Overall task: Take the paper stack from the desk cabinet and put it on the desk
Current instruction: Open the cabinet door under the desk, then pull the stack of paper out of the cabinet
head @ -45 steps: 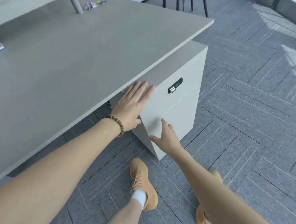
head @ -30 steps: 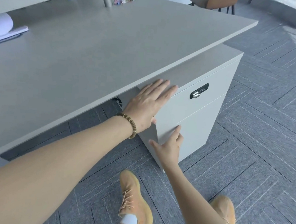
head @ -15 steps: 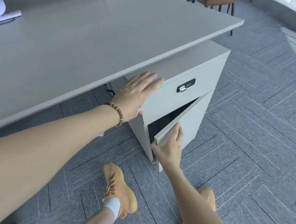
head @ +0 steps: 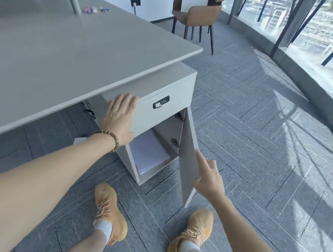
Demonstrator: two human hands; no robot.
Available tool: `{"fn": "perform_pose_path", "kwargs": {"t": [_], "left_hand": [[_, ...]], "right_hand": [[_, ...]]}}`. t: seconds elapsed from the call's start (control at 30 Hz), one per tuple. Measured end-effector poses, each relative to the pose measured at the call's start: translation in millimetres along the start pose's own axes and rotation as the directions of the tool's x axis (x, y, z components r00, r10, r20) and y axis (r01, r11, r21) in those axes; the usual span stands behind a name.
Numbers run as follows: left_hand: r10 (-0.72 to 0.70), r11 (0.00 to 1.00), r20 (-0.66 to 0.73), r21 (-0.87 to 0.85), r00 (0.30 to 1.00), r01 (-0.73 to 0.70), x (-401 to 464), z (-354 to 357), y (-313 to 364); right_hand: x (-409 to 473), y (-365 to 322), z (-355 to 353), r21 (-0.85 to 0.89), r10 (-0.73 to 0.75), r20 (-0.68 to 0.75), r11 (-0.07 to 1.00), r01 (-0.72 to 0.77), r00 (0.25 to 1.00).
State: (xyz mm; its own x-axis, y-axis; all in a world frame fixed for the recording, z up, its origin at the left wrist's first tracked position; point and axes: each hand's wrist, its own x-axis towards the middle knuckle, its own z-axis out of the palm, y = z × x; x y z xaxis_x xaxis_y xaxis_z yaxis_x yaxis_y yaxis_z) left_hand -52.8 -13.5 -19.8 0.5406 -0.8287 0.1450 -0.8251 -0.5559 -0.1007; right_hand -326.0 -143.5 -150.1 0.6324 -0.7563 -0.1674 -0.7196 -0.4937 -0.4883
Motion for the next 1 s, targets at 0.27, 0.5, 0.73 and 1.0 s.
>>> {"fn": "perform_pose_path", "kwargs": {"t": [0.27, 0.5, 0.73, 1.0], "left_hand": [[-0.114, 0.989, -0.072, 0.082, 0.991, 0.12, -2, 15, 27], [-0.116, 0.992, -0.176, 0.021, 0.978, 0.122, 3, 30, 26], [-0.129, 0.969, -0.149, -0.228, 0.98, 0.093, -27, 61, 83], [-0.232, 0.817, 0.293, -0.459, 0.927, 0.349, -21, 166, 103]], "right_hand": [[36, 9, -24, -0.251, 0.168, -0.107, 0.949, -0.19, 0.98], [63, 23, -13, -0.357, 0.213, -0.167, 0.897, -0.261, 0.963], [105, 25, -25, -0.317, 0.203, -0.26, 0.906, -0.282, 0.944], [156, 23, -19, -0.39, 0.094, -0.258, 0.901, -0.192, 0.962]]}}
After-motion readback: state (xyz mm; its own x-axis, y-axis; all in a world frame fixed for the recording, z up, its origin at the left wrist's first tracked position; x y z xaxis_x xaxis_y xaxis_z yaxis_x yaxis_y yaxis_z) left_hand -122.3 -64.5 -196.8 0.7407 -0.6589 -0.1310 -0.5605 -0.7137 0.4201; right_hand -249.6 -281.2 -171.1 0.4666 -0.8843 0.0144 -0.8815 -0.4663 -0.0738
